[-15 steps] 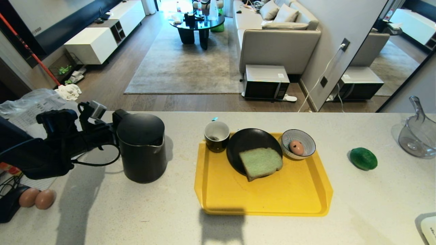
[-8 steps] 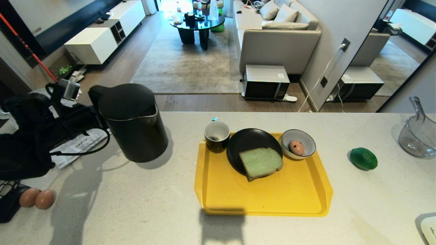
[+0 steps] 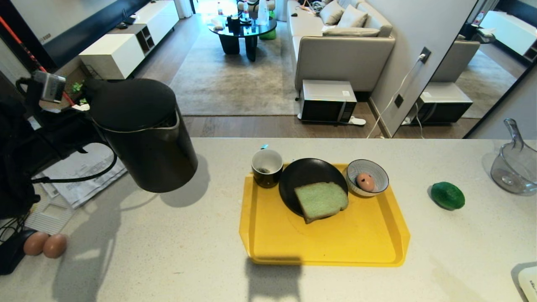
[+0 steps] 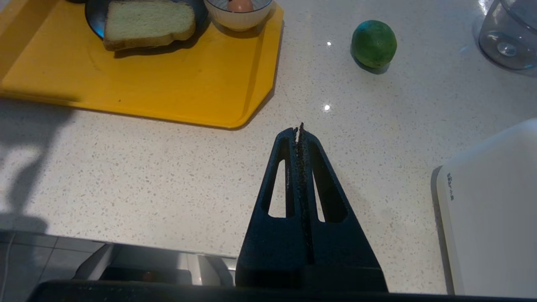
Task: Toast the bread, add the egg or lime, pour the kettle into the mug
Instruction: Pick up the kettle, then pour water into a cup
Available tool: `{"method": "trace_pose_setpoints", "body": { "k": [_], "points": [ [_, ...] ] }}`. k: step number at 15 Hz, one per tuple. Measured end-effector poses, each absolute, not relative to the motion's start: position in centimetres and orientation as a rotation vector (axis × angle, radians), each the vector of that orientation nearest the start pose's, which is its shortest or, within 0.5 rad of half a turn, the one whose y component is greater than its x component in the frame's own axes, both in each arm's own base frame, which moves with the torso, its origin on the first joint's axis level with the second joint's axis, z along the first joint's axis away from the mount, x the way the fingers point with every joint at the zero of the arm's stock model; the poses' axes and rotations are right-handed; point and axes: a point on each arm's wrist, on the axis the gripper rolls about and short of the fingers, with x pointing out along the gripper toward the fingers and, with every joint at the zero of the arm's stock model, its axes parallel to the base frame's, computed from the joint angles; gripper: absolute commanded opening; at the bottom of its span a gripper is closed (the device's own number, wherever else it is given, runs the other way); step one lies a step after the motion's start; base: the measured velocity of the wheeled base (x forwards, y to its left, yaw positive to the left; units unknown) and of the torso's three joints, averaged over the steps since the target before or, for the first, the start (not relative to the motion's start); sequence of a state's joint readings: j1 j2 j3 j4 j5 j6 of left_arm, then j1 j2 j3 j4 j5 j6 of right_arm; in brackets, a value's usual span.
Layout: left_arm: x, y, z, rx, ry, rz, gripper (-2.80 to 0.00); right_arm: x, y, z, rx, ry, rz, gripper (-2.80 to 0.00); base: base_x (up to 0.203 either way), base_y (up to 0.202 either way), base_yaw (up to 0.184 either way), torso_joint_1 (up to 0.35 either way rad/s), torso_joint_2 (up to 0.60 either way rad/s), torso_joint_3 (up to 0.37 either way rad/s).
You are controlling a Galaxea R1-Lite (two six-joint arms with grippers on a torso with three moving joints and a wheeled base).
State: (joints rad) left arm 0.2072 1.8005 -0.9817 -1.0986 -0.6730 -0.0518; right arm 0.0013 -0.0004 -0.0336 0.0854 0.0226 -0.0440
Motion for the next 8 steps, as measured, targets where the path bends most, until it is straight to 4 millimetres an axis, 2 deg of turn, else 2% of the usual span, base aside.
{"method": "trace_pose_setpoints", "body": {
  "k": [8],
  "points": [
    [28.6,4.6,29.4,0.047,-0.335,-0.452,-2.80,-2.6,0.0,7.6,-0.044,0.051,0.025,-2.80,0.000,0.000,0.000,0.000,0.00,0.000]
  ]
}}
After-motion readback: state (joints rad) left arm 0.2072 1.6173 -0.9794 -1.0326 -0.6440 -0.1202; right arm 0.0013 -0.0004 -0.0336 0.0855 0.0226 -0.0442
